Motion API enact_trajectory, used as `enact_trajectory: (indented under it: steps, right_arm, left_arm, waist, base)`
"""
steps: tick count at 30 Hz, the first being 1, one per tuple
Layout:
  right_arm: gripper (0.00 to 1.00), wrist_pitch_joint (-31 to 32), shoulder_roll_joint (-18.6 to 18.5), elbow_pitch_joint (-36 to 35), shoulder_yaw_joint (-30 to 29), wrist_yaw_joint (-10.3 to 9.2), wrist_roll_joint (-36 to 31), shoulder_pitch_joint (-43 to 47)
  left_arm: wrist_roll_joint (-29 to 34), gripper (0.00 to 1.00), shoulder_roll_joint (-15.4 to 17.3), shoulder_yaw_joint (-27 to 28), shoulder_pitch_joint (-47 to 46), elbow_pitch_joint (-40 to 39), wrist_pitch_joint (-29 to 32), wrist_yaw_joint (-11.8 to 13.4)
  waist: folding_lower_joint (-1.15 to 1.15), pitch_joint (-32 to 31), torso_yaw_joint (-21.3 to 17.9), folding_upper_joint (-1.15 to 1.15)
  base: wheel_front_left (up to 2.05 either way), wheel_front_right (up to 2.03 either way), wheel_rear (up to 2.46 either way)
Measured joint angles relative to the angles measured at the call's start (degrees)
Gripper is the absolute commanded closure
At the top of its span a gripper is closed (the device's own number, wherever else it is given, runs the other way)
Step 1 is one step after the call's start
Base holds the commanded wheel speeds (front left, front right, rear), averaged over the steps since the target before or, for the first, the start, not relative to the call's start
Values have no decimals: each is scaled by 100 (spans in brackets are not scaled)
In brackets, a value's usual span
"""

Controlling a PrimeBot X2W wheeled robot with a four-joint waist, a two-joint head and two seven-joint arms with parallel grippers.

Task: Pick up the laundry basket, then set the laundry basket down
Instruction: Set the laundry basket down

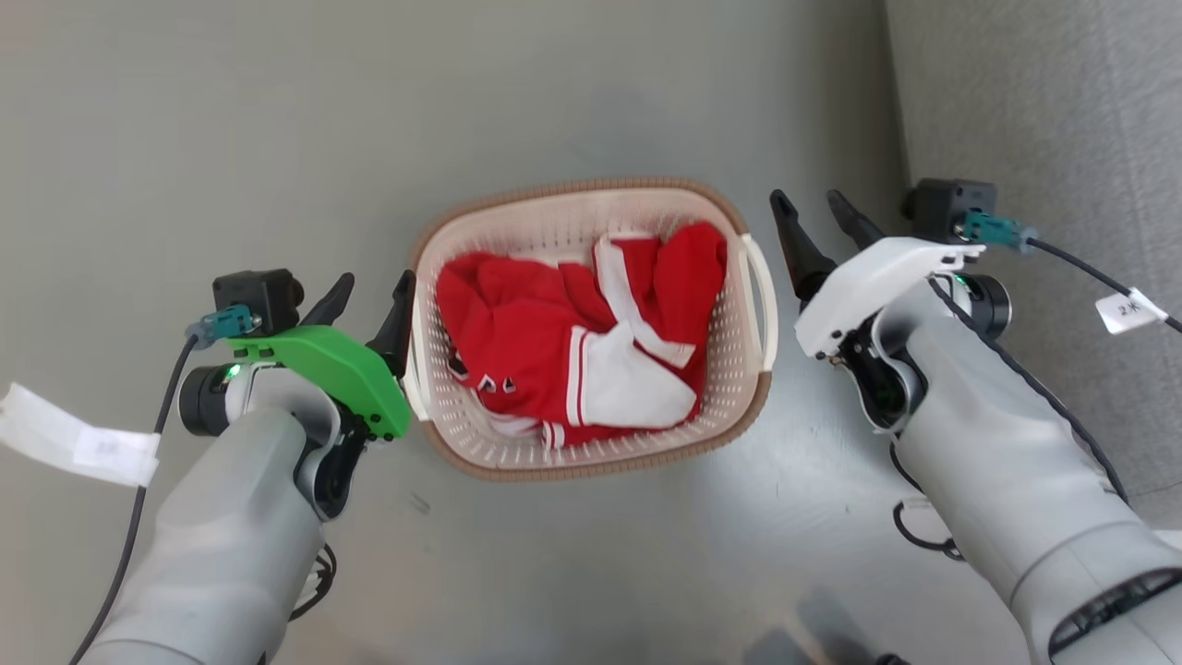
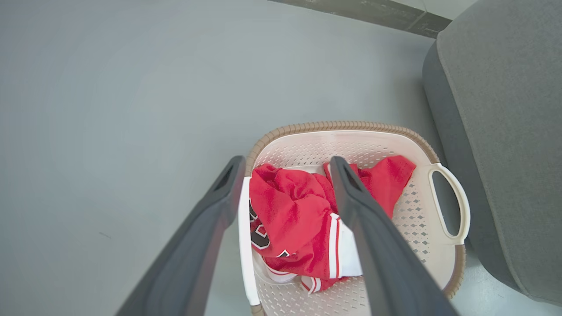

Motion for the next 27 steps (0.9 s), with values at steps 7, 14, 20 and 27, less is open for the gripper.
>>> enact_trajectory:
  steps: [7, 14, 20, 27]
  right_arm:
    - [0, 0, -73, -363, -209, 7, -242, 523]
    - [0, 0, -27, -820, -332, 32, -512, 876]
    - [0, -1, -67, -1261, -598, 31, -706, 1228]
    - [0, -1, -98, -1795, -781, -27, -1032, 1638]
  left_arm:
    - [159, 0, 99, 323, 337, -366, 0, 0]
    - [335, 0, 205, 800, 712, -733, 0, 0]
    - [577, 0, 208, 1168, 1018, -1182, 0, 0]
    - [914, 0, 200, 1610, 1395, -1612, 0, 1]
  waist:
    - [0, -510, 33, 0]
    - [0, -1023, 75, 0]
    - [0, -1463, 107, 0]
    - [0, -1952, 184, 0]
  base:
    - [0, 0, 0]
    - [0, 0, 0]
    - [0, 0, 0]
    - [0, 0, 0]
